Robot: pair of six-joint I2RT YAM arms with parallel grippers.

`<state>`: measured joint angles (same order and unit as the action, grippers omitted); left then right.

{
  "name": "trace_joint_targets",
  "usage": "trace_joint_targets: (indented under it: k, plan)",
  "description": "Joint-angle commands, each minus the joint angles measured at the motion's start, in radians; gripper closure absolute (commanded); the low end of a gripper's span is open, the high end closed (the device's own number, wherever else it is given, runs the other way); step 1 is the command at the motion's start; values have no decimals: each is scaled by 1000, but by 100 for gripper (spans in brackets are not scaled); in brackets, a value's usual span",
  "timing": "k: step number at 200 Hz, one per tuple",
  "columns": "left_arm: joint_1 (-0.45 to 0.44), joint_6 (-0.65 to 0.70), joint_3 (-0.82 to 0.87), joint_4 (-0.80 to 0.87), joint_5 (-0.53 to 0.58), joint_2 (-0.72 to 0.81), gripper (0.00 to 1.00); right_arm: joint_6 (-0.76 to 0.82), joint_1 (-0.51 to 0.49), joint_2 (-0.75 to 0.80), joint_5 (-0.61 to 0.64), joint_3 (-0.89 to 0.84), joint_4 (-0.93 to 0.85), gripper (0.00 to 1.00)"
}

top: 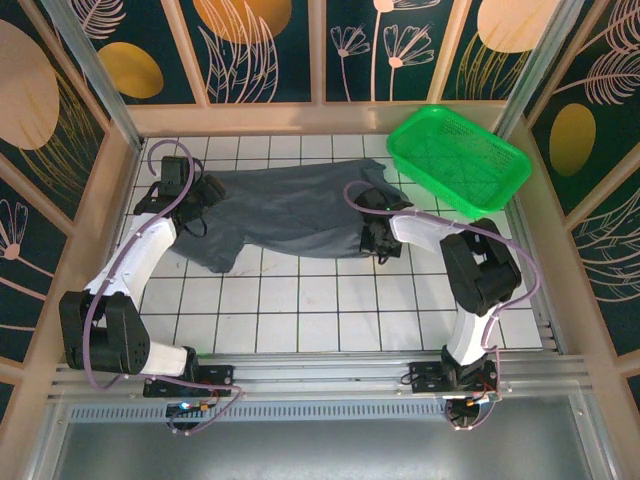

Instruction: Fold and stack the t-shirts

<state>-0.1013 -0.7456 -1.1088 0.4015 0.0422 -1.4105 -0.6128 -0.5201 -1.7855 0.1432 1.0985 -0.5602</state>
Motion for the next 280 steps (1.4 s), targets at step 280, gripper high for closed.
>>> trace_joint_targets:
  k: [280]
  plan:
    - [-130, -79, 367, -45, -226, -153, 50, -13, 376, 327, -18, -214, -118, 100]
